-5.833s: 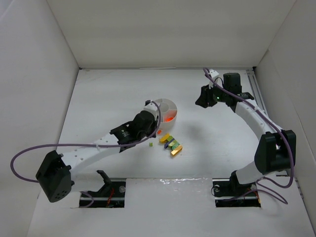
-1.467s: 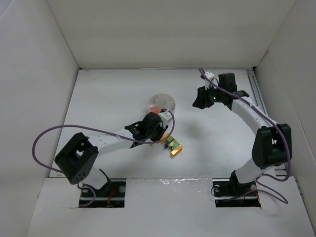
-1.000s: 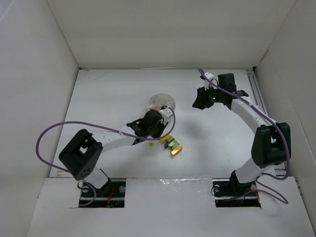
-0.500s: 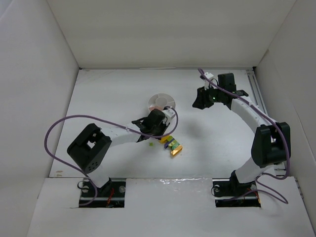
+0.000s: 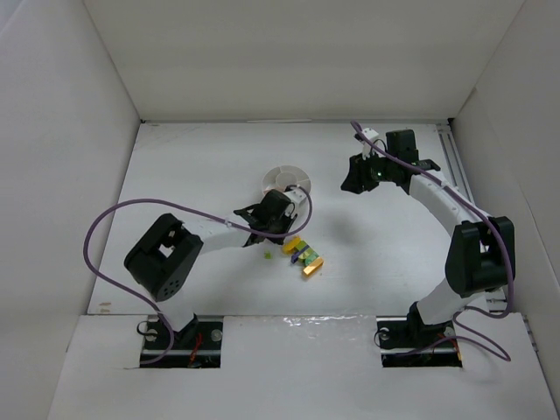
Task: Sort the legos into containers by color
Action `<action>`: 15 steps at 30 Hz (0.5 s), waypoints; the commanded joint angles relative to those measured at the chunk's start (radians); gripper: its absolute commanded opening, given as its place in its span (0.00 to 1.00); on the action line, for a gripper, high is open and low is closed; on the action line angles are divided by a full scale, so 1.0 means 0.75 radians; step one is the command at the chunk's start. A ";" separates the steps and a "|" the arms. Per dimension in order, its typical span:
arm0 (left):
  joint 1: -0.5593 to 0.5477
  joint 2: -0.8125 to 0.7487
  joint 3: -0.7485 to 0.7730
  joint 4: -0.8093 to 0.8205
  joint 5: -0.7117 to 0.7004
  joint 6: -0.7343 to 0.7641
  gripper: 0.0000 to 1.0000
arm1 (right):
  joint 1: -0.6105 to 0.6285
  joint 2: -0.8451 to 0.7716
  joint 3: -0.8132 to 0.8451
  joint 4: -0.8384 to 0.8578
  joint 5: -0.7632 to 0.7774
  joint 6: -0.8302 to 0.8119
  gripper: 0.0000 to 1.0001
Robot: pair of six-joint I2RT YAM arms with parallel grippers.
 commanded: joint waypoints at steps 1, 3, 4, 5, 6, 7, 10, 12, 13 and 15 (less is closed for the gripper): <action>0.015 0.011 0.056 -0.020 -0.009 -0.020 0.20 | 0.012 0.001 0.058 0.013 -0.009 -0.016 0.47; 0.015 0.011 0.056 -0.020 -0.009 -0.020 0.21 | 0.012 0.001 0.058 0.013 -0.009 -0.016 0.47; 0.015 -0.003 0.056 -0.008 -0.009 -0.008 0.21 | 0.012 0.001 0.058 0.013 -0.009 -0.016 0.47; 0.015 -0.017 0.039 -0.008 0.003 -0.008 0.22 | 0.012 0.001 0.058 0.013 -0.009 -0.016 0.47; 0.015 -0.052 0.039 0.011 0.020 0.010 0.22 | 0.012 0.001 0.058 0.013 -0.009 -0.016 0.47; 0.015 -0.073 0.021 0.023 0.020 0.024 0.24 | 0.012 0.001 0.058 0.013 -0.009 -0.016 0.47; 0.015 -0.134 0.002 0.044 0.048 0.057 0.25 | 0.012 0.001 0.058 0.013 -0.009 -0.016 0.47; 0.015 -0.154 -0.012 0.056 0.048 0.070 0.25 | 0.012 0.001 0.058 0.001 -0.009 -0.016 0.47; 0.015 -0.173 -0.012 0.056 0.048 0.070 0.25 | 0.012 0.001 0.058 0.001 -0.009 -0.016 0.47; 0.015 -0.173 -0.026 0.068 0.034 0.082 0.25 | 0.012 0.001 0.058 0.001 -0.009 -0.016 0.47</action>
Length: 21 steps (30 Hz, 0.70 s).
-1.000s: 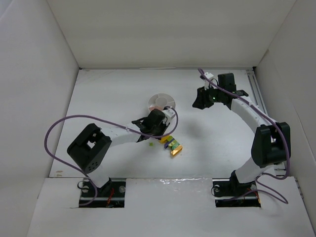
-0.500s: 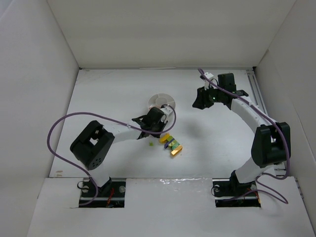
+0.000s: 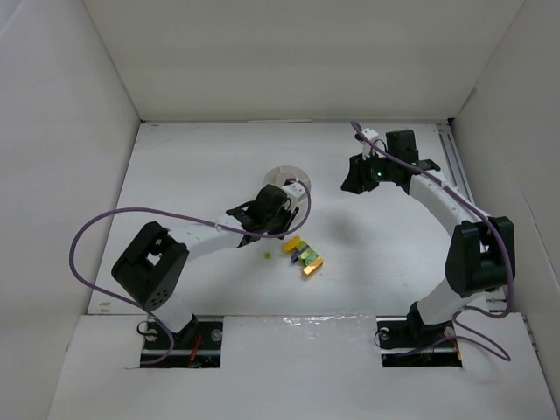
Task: Sort the legos into containers by color
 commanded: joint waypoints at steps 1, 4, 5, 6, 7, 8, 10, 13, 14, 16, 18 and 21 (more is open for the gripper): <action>0.005 -0.070 -0.027 0.043 0.006 0.038 0.25 | 0.012 0.001 0.058 0.003 -0.009 -0.016 0.47; 0.005 -0.039 -0.015 0.016 -0.006 0.038 0.25 | 0.012 0.001 0.058 0.003 -0.009 -0.016 0.47; 0.005 -0.021 -0.001 0.016 -0.006 0.038 0.25 | 0.012 0.001 0.058 0.003 -0.009 -0.016 0.47; 0.005 -0.021 -0.001 0.016 -0.006 0.038 0.25 | 0.012 0.001 0.058 0.003 -0.009 -0.016 0.47; 0.005 -0.021 -0.001 0.016 -0.006 0.038 0.25 | 0.012 0.001 0.058 0.003 -0.009 -0.016 0.47; 0.005 -0.004 0.011 0.016 -0.006 0.038 0.25 | 0.012 0.001 0.070 0.003 -0.009 -0.016 0.47; 0.005 0.010 0.012 0.016 0.006 0.038 0.25 | 0.012 0.001 0.070 0.003 -0.009 -0.028 0.47; 0.005 0.028 0.040 0.004 -0.006 0.038 0.25 | 0.012 0.001 0.070 0.003 -0.009 -0.028 0.47; 0.005 0.047 0.056 -0.012 -0.027 0.038 0.25 | 0.012 0.001 0.070 0.003 -0.009 -0.028 0.47; 0.005 0.071 0.077 -0.033 -0.027 0.038 0.25 | 0.012 0.014 0.070 0.003 -0.009 -0.028 0.47; 0.005 0.090 0.077 -0.047 -0.043 0.038 0.25 | 0.012 0.014 0.070 0.003 -0.009 -0.028 0.47; 0.005 0.102 0.077 -0.047 -0.055 0.038 0.25 | 0.012 0.014 0.070 0.003 -0.009 -0.028 0.47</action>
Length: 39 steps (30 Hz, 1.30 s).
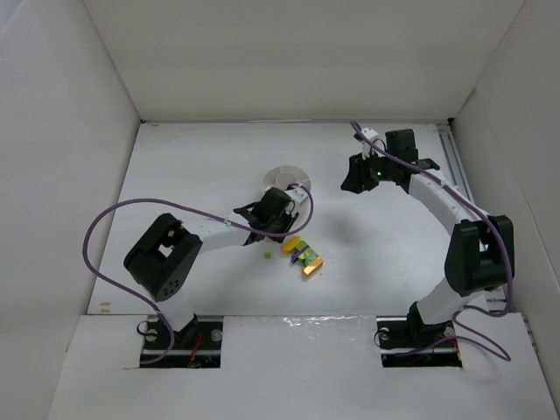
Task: Sort the legos into containers by color
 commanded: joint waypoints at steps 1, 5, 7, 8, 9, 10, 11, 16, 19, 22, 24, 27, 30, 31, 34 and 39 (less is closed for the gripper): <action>0.005 0.000 0.052 -0.019 -0.040 0.013 0.25 | 0.012 0.002 0.058 0.009 -0.009 -0.018 0.47; 0.033 0.000 0.052 -0.007 -0.040 0.013 0.26 | 0.012 0.002 0.058 0.009 -0.009 -0.018 0.47; 0.033 0.000 0.052 -0.007 -0.052 0.013 0.28 | 0.012 0.014 0.058 -0.003 -0.009 -0.018 0.47; 0.045 0.000 0.052 -0.007 -0.052 0.013 0.29 | 0.012 0.014 0.058 -0.003 -0.009 -0.018 0.47; 0.046 -0.012 0.052 0.005 -0.040 0.013 0.29 | 0.012 0.014 0.058 -0.003 -0.009 -0.018 0.47; 0.046 -0.012 0.039 0.017 -0.040 0.013 0.29 | 0.012 0.014 0.058 -0.003 -0.009 -0.018 0.47; 0.046 -0.026 0.039 0.017 -0.040 0.013 0.30 | 0.012 0.014 0.058 -0.003 -0.009 -0.018 0.47; 0.046 -0.039 0.027 0.030 -0.027 0.038 0.32 | 0.012 0.014 0.070 -0.003 -0.021 -0.018 0.47; 0.058 -0.039 0.027 0.030 -0.027 0.038 0.33 | 0.012 0.014 0.070 -0.003 -0.021 -0.018 0.47; 0.058 -0.039 0.027 0.042 -0.027 0.050 0.37 | 0.012 0.014 0.070 -0.003 -0.021 -0.018 0.47; 0.058 -0.022 0.043 0.056 -0.040 0.050 0.39 | 0.012 0.014 0.070 -0.015 -0.021 -0.018 0.47; 0.072 0.014 0.076 0.030 -0.040 0.050 0.39 | 0.012 0.014 0.070 -0.015 -0.021 -0.018 0.47; 0.084 0.029 0.090 0.018 -0.040 0.050 0.39 | 0.012 0.014 0.070 -0.015 -0.021 -0.018 0.47; 0.084 0.029 0.090 0.017 -0.023 0.050 0.39 | 0.012 0.026 0.070 -0.015 -0.021 -0.018 0.47; 0.084 0.055 0.117 0.005 -0.023 0.062 0.39 | 0.012 0.026 0.070 -0.015 -0.021 -0.018 0.47; 0.084 0.082 0.142 -0.023 0.003 0.062 0.37 | 0.012 0.039 0.082 -0.015 -0.021 -0.018 0.47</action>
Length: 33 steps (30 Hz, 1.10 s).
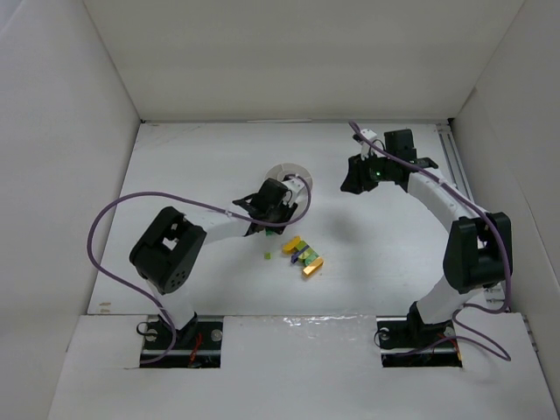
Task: Sort the legos into containers by color
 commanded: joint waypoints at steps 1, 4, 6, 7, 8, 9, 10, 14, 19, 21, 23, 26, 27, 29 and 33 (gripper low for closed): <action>0.005 0.018 0.052 -0.035 0.039 0.018 0.37 | 0.012 0.013 0.070 0.008 -0.020 -0.008 0.47; 0.005 0.018 0.052 -0.047 0.066 0.018 0.36 | 0.012 0.013 0.070 0.008 -0.020 -0.020 0.47; 0.005 0.018 0.052 -0.047 0.080 0.018 0.36 | 0.012 0.013 0.070 0.008 -0.020 -0.020 0.47; 0.005 0.018 0.039 -0.047 0.080 0.018 0.36 | 0.012 0.013 0.070 0.008 -0.020 -0.020 0.47; 0.005 0.018 0.039 -0.047 0.080 0.018 0.36 | 0.012 0.013 0.070 0.008 -0.020 -0.020 0.47; 0.005 0.018 0.039 -0.047 0.080 0.018 0.36 | 0.012 0.013 0.070 0.008 -0.020 -0.020 0.47; 0.005 0.018 0.027 -0.047 0.080 0.018 0.36 | 0.012 0.013 0.070 -0.004 -0.020 -0.020 0.47; 0.005 0.006 0.015 -0.060 0.093 0.006 0.36 | 0.012 0.013 0.082 -0.004 -0.020 -0.020 0.47; 0.005 0.006 0.015 -0.060 0.093 0.006 0.32 | 0.012 0.025 0.082 -0.004 -0.020 -0.020 0.47; 0.005 0.006 0.015 -0.060 0.093 0.006 0.29 | 0.024 0.025 0.082 -0.004 -0.020 -0.020 0.47; 0.005 0.006 0.015 -0.060 0.107 0.006 0.27 | 0.024 0.025 0.082 -0.004 -0.020 -0.020 0.47; 0.005 0.024 0.041 -0.060 0.107 -0.008 0.26 | 0.024 0.025 0.082 -0.004 -0.020 -0.020 0.47; 0.005 0.024 0.056 -0.060 0.107 -0.009 0.26 | 0.024 0.025 0.082 -0.004 -0.020 -0.020 0.47; 0.005 0.059 0.072 -0.078 0.093 -0.023 0.31 | 0.024 0.025 0.082 -0.004 -0.020 -0.020 0.47; 0.005 0.071 0.084 -0.090 0.093 -0.035 0.37 | 0.024 0.025 0.082 -0.004 -0.020 -0.020 0.47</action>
